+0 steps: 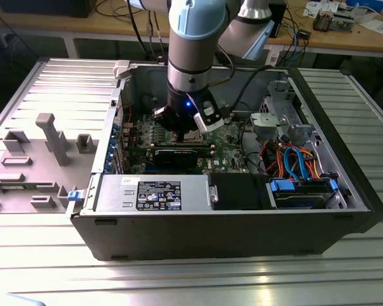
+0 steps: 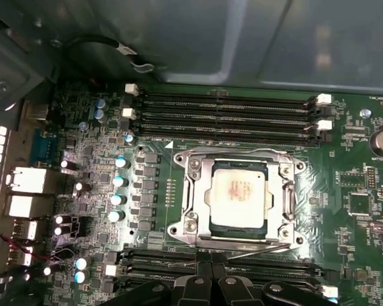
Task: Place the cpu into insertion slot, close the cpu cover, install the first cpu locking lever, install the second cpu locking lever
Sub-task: 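Install the second cpu locking lever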
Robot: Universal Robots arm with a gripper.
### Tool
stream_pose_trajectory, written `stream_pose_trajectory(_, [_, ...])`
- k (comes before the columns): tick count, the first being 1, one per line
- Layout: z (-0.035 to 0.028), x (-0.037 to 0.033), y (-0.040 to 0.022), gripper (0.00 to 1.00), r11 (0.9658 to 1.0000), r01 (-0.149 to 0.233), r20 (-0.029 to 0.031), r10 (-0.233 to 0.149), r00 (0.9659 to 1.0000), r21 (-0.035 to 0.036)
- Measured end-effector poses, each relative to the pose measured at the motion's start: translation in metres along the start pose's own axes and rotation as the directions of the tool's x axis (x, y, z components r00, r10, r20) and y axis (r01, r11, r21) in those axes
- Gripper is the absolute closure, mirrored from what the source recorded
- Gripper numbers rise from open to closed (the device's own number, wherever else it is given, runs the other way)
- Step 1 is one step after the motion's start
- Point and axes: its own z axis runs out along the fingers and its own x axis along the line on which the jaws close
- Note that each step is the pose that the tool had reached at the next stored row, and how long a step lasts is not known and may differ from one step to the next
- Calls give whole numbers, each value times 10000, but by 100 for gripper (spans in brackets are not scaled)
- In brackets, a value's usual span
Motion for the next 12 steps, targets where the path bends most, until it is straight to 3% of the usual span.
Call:
stream_pose_trajectory(4, [40,53,-6,89,10000,13,-2,-13,10000,-26])
stream_pose_trajectory(12, [43,54,-16,89,10000,46,-2,-46,10000,-66])
